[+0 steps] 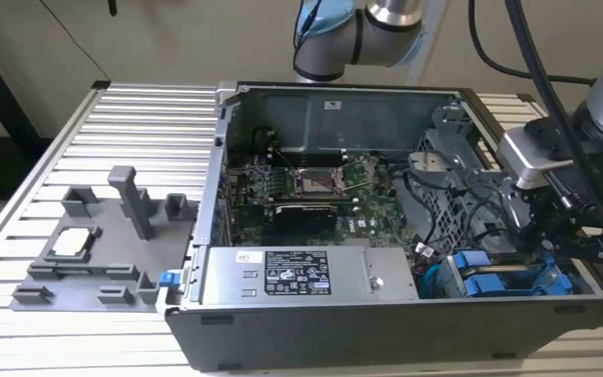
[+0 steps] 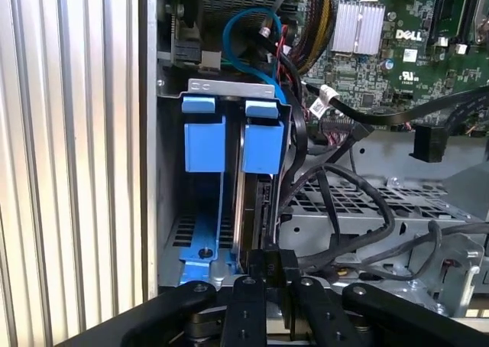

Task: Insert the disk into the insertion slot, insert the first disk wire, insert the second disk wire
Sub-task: 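Insert the first disk wire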

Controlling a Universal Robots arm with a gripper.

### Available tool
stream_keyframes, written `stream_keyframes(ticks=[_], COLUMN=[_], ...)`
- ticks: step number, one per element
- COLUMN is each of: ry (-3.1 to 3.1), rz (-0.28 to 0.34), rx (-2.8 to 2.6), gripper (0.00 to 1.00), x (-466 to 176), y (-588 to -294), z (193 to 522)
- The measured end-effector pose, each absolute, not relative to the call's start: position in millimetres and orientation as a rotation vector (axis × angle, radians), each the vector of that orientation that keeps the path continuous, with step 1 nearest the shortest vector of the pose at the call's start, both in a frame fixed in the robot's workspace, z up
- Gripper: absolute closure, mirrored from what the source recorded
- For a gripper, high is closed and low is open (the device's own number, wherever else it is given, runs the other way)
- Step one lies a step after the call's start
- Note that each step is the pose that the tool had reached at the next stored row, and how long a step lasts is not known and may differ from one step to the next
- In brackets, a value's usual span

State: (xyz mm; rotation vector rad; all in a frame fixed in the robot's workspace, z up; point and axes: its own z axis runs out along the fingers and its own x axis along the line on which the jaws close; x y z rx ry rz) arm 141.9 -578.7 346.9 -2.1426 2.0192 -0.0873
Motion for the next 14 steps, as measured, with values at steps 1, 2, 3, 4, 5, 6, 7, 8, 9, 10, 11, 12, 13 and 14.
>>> stream_keyframes(ticks=[1, 2, 3, 4, 5, 6, 7, 8, 9, 10, 11, 12, 13, 14], ry=[2.019, 2.021, 2.023, 2.024, 2.027, 2.029, 2.033, 2.037, 2.041, 2.045, 2.050, 2.054, 2.058, 2.062], rz=[-0.088, -0.092, -0.096, -0.098, -0.100, -0.102, -0.104, -0.105, -0.106, -0.107, -0.108, -0.108, -0.109, -0.109], rx=[-2.143, -2.144, -2.145, -2.145, -2.144, -2.143, -2.141, -2.138, -2.135, -2.131, -2.127, -2.123, -2.120, -2.116], gripper=[0.81, 0.81, 0.81, 0.81, 0.81, 0.81, 0.81, 0.81, 0.81, 0.81, 0.81, 0.81, 0.81, 0.81], x=[141.9, 141.5, 141.2, 141.2, 141.2, 141.1, 141.0, 141.0, 141.0, 141.0, 141.0, 141.0, 141.0, 140.9], y=[-578.6, -578.6, -578.5, -578.4, -578.2, -578.0, -577.7, -577.5, -577.3, -577.0, -576.7, -576.4, -576.0, -575.7], z=[346.4, 345.2, 344.0, 343.1, 342.4, 342.0, 341.5, 340.9, 340.6, 340.4, 340.2, 340.0, 339.8, 339.7])
